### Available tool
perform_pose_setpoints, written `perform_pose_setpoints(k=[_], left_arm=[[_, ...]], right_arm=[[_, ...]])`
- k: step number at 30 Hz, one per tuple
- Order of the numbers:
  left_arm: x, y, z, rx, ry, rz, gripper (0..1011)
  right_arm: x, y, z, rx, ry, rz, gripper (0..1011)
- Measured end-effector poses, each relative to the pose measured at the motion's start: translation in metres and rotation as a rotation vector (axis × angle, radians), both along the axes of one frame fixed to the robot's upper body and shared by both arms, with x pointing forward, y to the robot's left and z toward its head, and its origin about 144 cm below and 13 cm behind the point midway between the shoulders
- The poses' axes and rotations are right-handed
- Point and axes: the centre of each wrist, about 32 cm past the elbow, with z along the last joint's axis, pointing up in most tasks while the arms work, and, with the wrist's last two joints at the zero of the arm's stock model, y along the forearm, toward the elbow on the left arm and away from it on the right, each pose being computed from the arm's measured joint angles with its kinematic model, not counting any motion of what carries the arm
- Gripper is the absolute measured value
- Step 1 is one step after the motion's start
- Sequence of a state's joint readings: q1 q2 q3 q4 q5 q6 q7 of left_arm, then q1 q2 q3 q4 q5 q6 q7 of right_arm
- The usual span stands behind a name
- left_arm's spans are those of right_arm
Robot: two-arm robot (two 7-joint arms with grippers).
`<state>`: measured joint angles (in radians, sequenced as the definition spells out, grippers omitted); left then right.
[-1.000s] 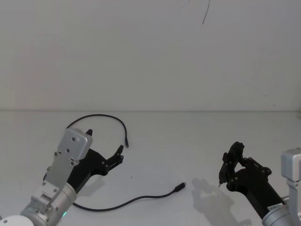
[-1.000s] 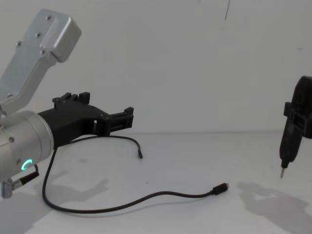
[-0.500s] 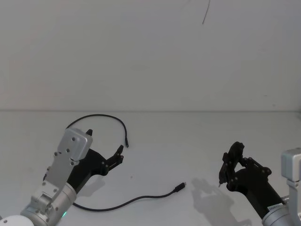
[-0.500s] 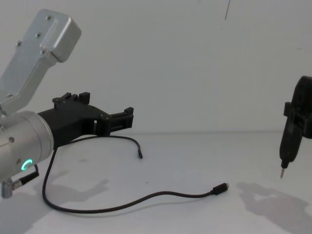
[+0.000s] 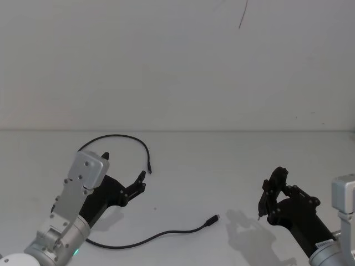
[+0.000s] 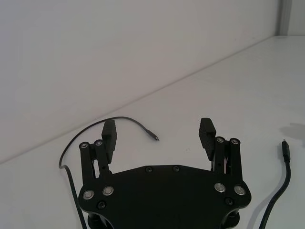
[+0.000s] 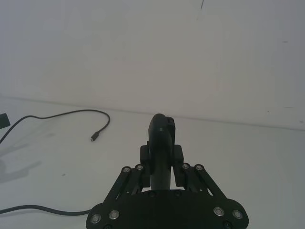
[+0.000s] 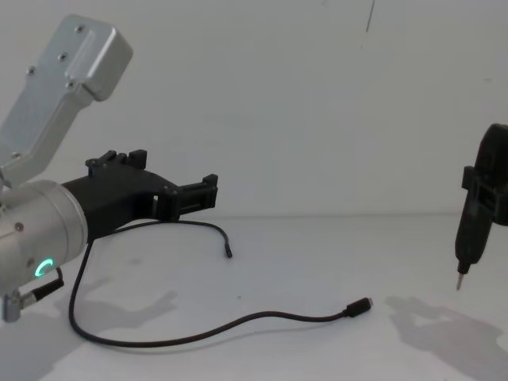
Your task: Pick up the data cable with the one hand.
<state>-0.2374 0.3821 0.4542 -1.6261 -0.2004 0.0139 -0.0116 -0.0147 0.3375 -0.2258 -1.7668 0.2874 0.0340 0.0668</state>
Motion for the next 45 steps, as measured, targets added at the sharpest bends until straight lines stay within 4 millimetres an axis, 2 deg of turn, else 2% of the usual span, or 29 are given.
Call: perform_pose_setpoints(k=[13,25,35,45], left_arm=[[0.007,-0.004,0.001,0.031,0.029,-0.086,1001],[0.018,-0.002,0.007,0.097,0.117,-0.245,1001],[0.035,0.005,0.017,0.162,0.239,-0.395,1001],[0.064,0.010,0.032,0.223,0.396,-0.545,1001]], right_arm=[[0.000,0.000,0.000,0.000,0.000,0.000,263],[0.000,0.000,0.000,0.000,0.000,0.000,263],[0.000,0.000,0.000,0.000,0.000,0.000,263],[0.000,0.000,0.000,0.000,0.000,0.000,263]])
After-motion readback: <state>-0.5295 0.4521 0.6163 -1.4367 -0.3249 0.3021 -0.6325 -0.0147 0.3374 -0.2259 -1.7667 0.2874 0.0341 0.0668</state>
